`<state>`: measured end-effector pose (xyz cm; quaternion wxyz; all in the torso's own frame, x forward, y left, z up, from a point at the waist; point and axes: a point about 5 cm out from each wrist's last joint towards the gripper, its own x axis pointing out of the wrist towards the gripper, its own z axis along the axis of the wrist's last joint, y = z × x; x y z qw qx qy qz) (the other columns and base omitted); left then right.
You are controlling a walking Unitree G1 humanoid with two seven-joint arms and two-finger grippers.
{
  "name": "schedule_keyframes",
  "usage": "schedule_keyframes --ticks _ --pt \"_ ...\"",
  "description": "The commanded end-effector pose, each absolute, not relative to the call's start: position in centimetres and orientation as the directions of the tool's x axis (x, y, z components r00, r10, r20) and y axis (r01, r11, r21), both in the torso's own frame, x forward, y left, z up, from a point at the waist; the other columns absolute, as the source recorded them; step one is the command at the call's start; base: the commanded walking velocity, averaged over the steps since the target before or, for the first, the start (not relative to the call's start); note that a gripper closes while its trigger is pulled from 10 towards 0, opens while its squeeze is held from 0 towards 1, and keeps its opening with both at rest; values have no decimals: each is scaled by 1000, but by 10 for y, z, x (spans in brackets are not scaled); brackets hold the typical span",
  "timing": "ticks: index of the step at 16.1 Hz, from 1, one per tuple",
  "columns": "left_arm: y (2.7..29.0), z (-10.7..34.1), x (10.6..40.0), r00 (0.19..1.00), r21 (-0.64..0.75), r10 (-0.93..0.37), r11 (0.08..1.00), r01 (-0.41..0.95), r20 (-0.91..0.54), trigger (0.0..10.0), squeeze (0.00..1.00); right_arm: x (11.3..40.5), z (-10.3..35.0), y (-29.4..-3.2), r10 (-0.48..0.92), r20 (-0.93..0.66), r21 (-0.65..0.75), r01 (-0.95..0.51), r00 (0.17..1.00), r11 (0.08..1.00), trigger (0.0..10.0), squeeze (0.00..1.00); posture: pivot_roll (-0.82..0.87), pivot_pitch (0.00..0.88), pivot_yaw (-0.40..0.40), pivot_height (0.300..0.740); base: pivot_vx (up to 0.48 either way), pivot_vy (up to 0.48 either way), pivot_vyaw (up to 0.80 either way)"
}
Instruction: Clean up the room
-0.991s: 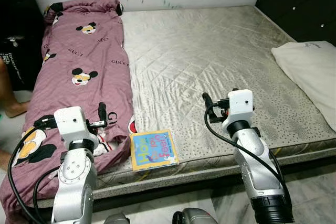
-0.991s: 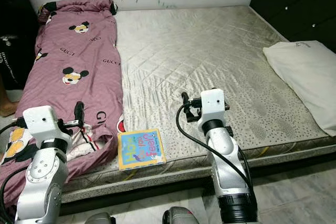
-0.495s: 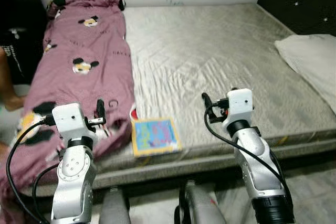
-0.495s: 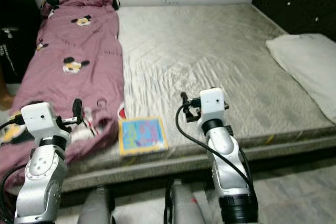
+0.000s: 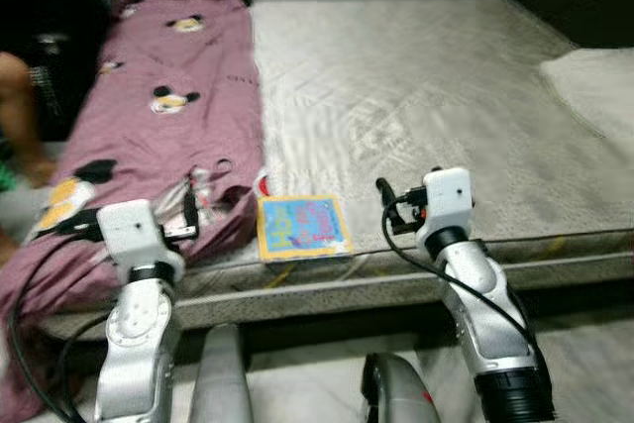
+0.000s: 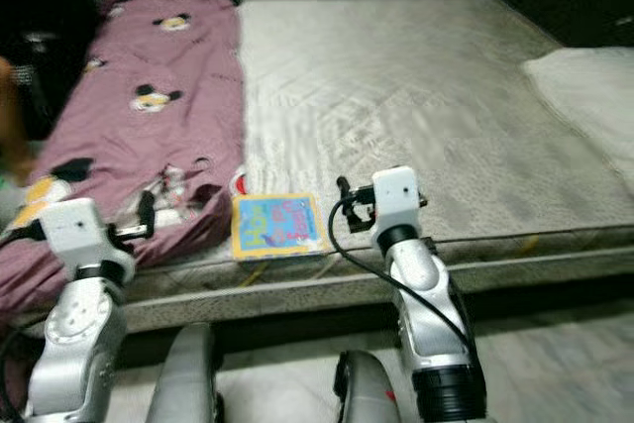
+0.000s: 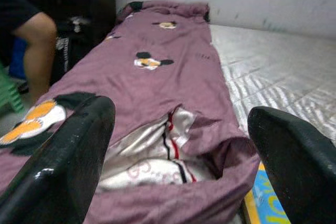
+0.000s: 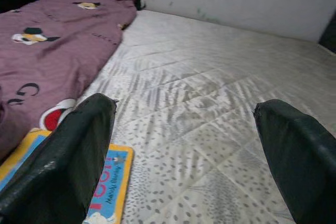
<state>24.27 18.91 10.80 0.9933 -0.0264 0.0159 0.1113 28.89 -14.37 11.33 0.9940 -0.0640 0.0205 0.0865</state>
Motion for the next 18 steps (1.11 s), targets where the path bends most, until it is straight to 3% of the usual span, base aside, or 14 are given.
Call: schedule_keyframes --ticks 1,12,18 --pt "188 113 243 978 -57 208 976 -208 -15 10000 0 291 116 -143 179 -43 -128 -183 983 975 10000 0 -68 0 -34 620 341 0 0" --pt "182 113 246 984 -79 178 981 -180 -22 10000 0 294 117 -142 184 -36 -138 -187 982 973 10000 0 -69 0 -33 620 384 0 0" --pt "181 112 250 980 -74 196 977 -198 -36 10000 0 294 118 -141 205 -24 -195 -205 979 959 10000 0 -73 0 -30 620 0 0 133"
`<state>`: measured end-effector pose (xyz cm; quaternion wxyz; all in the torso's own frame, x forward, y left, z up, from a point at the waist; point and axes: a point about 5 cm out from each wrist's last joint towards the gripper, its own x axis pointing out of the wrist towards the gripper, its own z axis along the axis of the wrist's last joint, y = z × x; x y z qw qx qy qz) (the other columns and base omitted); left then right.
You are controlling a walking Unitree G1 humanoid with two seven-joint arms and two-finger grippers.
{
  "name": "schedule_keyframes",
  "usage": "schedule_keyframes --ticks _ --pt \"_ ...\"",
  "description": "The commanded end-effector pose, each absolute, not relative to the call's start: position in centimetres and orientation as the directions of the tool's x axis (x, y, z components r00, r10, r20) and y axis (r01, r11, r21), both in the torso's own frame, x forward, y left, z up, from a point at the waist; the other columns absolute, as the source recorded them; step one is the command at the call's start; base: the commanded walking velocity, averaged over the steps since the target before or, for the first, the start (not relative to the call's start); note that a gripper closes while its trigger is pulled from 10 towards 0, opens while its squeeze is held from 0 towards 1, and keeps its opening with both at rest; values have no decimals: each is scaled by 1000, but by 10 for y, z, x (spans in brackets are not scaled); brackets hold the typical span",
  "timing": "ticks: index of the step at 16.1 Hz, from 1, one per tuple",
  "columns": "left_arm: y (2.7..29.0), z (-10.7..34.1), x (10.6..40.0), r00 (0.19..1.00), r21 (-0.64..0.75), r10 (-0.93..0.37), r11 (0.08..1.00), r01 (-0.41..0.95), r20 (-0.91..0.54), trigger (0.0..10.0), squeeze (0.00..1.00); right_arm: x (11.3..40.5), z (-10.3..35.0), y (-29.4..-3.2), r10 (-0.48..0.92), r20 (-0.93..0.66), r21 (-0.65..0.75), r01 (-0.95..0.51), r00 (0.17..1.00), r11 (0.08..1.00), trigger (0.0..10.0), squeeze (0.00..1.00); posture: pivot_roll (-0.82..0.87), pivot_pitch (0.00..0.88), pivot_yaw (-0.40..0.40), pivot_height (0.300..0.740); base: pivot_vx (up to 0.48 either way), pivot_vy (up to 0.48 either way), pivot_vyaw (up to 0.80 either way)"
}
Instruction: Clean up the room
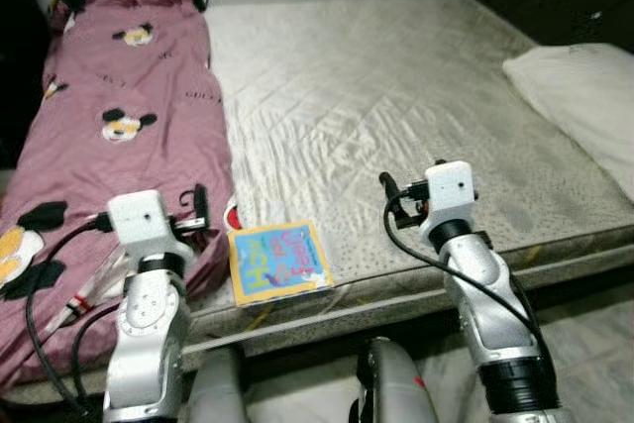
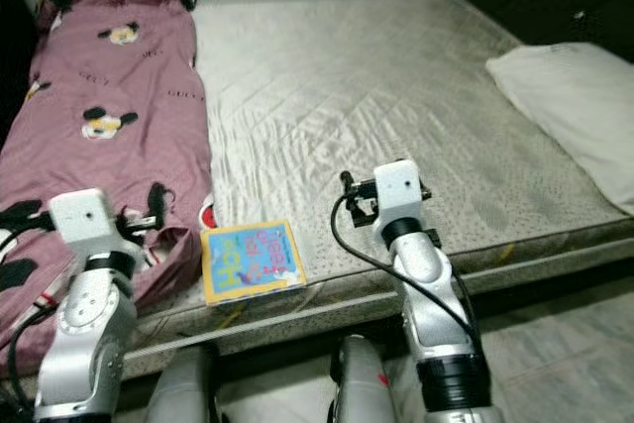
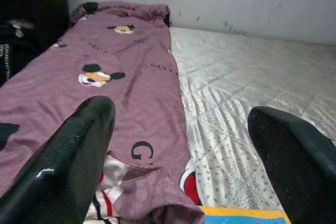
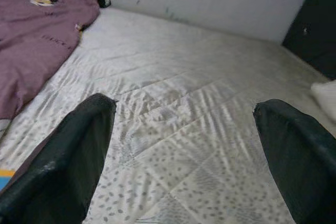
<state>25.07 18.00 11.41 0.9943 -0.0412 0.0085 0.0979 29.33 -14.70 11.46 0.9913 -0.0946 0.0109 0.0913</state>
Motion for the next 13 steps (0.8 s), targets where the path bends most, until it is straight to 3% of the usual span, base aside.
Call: schedule_keyframes --ticks 1,2,8,13 --pt "181 112 251 980 -76 196 977 -198 -36 10000 0 294 118 -141 203 -26 -190 -204 979 960 10000 0 -74 0 -31 620 0 0 800" --pt "180 113 252 980 -77 196 977 -198 -35 10000 0 293 118 -142 200 -27 -179 -201 979 963 10000 0 -75 0 -31 620 0 0 800" --pt "180 115 259 976 -88 216 972 -218 -25 10000 0 294 116 -144 192 -39 -159 -196 981 968 10000 0 -78 0 -39 620 0 0 0" --pt "165 113 272 984 -129 171 976 -175 -38 10000 0 292 116 -144 201 -36 -150 -205 979 967 10000 0 -85 0 -44 560 0 0 0"
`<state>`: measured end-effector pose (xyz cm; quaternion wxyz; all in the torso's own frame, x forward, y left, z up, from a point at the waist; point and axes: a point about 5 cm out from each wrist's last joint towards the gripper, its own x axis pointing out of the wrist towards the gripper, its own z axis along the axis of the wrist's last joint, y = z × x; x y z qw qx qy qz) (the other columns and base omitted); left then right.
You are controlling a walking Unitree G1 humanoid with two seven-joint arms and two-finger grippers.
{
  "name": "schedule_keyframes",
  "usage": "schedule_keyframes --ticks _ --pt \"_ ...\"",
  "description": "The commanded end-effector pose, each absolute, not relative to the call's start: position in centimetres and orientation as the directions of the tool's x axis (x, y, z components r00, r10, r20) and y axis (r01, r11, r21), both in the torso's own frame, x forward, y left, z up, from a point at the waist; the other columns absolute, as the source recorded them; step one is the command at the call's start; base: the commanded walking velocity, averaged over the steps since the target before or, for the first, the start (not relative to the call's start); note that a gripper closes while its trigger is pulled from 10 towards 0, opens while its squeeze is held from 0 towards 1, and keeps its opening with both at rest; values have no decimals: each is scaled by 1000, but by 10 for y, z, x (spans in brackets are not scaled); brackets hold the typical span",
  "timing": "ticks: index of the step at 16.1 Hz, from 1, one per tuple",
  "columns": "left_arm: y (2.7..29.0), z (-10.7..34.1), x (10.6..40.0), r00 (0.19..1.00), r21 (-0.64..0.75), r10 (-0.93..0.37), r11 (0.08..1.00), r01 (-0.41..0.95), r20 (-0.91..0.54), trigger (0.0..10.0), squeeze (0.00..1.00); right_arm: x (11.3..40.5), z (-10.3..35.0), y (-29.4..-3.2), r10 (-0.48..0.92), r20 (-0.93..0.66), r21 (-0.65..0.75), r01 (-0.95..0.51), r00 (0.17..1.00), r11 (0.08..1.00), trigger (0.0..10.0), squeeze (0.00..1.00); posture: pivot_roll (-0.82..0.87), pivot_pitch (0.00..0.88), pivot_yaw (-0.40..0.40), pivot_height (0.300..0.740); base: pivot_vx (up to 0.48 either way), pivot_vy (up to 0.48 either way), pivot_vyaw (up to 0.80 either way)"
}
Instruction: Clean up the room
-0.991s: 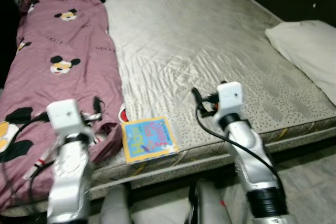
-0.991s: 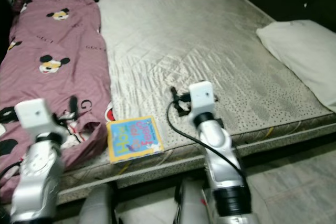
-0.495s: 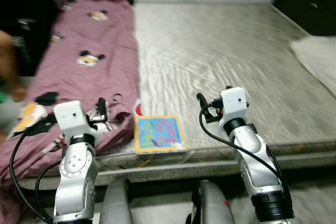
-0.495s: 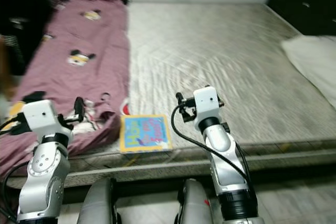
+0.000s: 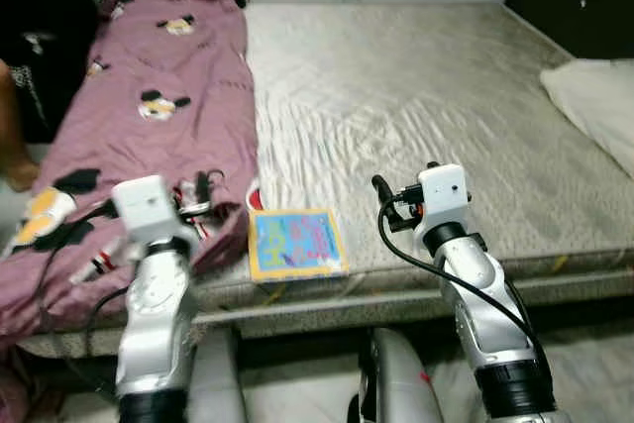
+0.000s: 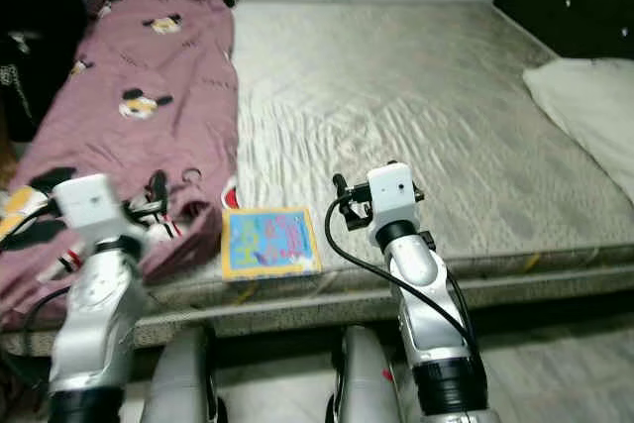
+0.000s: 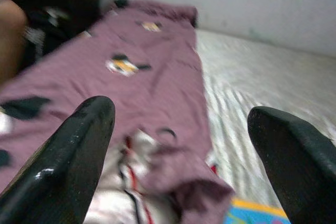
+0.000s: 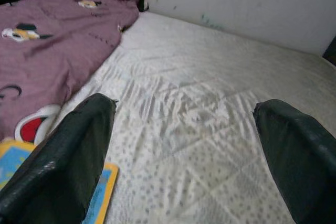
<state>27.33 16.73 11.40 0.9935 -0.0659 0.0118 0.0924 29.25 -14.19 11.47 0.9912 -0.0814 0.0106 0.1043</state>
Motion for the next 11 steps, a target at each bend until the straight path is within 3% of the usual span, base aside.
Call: schedule_keyframes --ticks 1,8,11 --pt "158 114 280 988 -146 150 977 -154 -37 10000 0 290 117 -144 204 -35 -163 -207 978 965 10000 0 -101 0 -44 540 0 0 0" --pt "163 108 284 985 -174 160 970 -169 -62 10000 0 275 118 -160 203 -70 -224 -214 977 951 10000 0 -112 17 -59 535 0 0 0" --pt "158 108 294 985 -207 155 964 -167 -74 10000 0 273 120 -160 206 -67 -228 -216 976 949 10000 0 -123 21 -61 535 0 0 554"
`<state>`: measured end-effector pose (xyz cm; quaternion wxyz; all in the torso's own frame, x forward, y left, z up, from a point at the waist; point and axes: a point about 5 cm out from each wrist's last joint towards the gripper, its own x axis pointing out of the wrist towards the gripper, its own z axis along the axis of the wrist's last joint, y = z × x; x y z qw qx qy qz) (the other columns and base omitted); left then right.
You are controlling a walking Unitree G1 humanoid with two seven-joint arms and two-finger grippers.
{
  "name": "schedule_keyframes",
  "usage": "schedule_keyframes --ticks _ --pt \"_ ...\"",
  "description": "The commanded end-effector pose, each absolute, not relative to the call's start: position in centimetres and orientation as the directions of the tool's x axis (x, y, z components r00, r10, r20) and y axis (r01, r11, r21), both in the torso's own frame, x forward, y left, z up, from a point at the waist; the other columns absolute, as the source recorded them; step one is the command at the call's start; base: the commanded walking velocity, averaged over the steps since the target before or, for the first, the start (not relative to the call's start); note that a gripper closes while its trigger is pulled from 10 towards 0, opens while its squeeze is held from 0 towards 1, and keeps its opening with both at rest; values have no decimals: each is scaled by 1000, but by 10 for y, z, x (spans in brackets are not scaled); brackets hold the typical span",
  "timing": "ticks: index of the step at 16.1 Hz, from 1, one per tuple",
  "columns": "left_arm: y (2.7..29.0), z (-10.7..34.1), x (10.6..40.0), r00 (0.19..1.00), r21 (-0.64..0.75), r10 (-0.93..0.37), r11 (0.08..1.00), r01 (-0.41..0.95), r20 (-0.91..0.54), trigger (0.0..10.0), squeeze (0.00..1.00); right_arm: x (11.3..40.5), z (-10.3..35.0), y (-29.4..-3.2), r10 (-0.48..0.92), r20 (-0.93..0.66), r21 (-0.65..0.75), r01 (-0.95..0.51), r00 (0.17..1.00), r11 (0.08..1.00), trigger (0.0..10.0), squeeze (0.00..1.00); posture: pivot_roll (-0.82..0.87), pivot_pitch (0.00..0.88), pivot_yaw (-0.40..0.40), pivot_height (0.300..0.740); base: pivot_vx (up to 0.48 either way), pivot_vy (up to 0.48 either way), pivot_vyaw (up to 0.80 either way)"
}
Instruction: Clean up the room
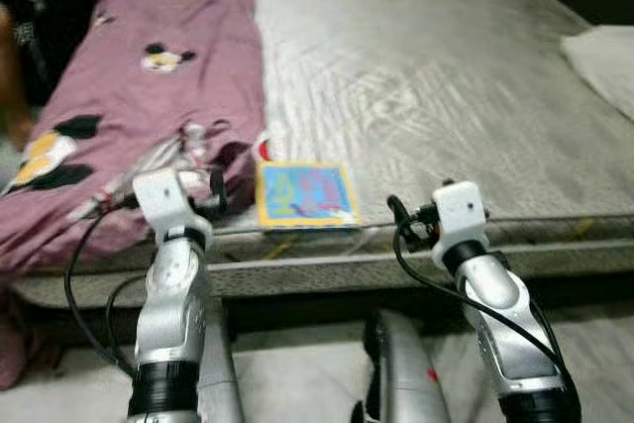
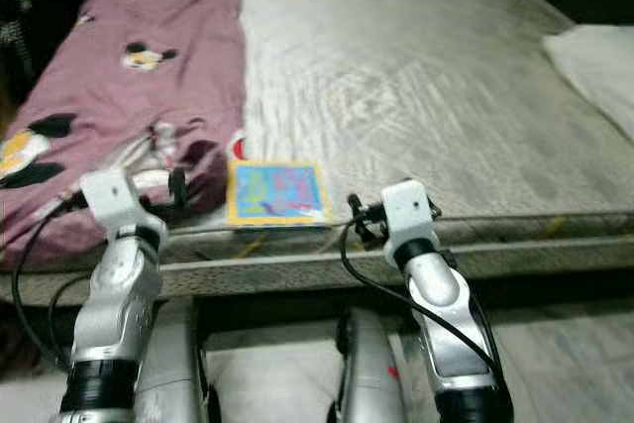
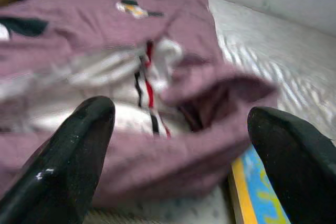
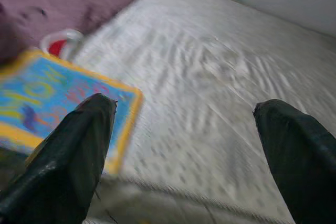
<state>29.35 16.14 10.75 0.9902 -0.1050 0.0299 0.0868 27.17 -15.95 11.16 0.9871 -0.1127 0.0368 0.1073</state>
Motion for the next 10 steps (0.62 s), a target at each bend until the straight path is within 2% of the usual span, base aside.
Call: schedule_keyframes --ticks 1,10 --pt "155 104 297 985 -211 141 964 -161 -103 10000 0 271 121 -163 191 -72 -211 -202 979 956 10000 0 -136 26 -63 535 0 0 0" --pt "139 98 338 984 -252 13 966 -58 -176 10000 0 245 131 -177 163 -106 -260 -186 981 948 10000 0 -242 75 -78 535 0 0 0"
